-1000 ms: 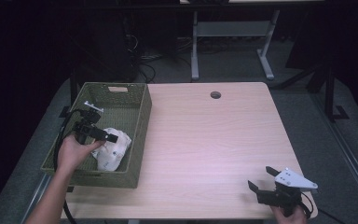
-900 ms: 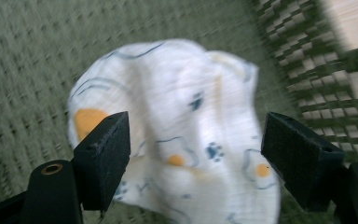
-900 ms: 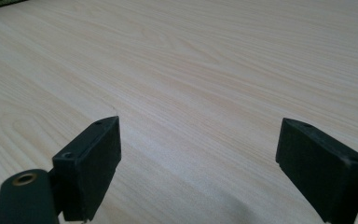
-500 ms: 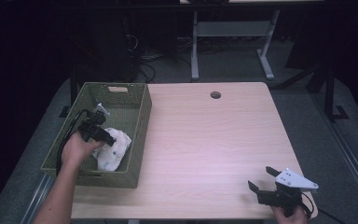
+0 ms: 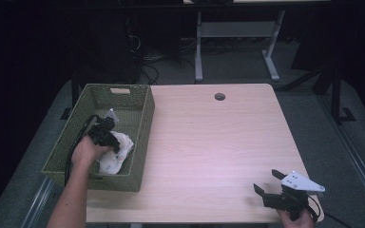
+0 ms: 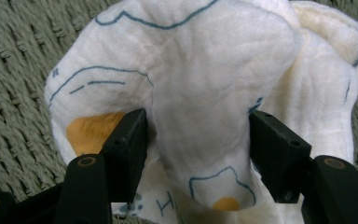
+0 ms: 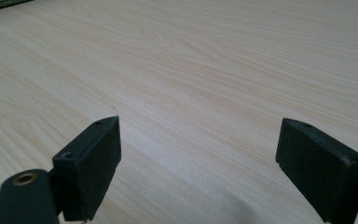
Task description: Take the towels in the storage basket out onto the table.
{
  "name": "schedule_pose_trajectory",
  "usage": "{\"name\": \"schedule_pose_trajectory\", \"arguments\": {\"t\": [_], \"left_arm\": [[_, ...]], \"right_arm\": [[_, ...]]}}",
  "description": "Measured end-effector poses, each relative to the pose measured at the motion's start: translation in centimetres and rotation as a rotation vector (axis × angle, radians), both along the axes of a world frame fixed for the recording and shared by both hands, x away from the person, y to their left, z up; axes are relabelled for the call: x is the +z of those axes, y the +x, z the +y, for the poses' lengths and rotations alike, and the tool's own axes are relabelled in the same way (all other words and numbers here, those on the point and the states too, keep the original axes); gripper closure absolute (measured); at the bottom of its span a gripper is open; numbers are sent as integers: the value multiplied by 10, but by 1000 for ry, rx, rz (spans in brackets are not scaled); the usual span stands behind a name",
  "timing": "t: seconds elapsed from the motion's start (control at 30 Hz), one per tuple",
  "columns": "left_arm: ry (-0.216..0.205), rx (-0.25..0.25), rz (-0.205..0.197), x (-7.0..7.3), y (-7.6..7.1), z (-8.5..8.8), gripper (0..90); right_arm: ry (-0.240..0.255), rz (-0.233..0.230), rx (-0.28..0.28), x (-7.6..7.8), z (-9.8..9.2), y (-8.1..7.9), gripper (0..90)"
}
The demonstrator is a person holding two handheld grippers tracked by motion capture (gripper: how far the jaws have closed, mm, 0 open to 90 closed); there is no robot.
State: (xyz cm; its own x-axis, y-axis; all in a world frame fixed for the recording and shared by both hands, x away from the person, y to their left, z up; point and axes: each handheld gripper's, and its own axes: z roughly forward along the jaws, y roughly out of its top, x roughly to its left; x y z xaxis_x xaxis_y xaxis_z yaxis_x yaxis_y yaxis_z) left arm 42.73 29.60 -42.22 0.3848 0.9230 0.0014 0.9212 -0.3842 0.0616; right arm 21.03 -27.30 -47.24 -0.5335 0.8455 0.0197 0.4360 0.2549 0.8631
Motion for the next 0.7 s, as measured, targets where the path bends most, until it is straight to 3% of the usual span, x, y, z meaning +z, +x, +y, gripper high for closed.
{"name": "schedule_pose_trajectory", "arguments": {"t": [0.4,0.7], "left_arm": [[-44,-16,5,2,-3,2,679],[-80,15,11,3,-4,8,744]], "right_arm": [[-7,-1,9,0,3,0,137],[-11,3,9,-1,4,0,137]]}}
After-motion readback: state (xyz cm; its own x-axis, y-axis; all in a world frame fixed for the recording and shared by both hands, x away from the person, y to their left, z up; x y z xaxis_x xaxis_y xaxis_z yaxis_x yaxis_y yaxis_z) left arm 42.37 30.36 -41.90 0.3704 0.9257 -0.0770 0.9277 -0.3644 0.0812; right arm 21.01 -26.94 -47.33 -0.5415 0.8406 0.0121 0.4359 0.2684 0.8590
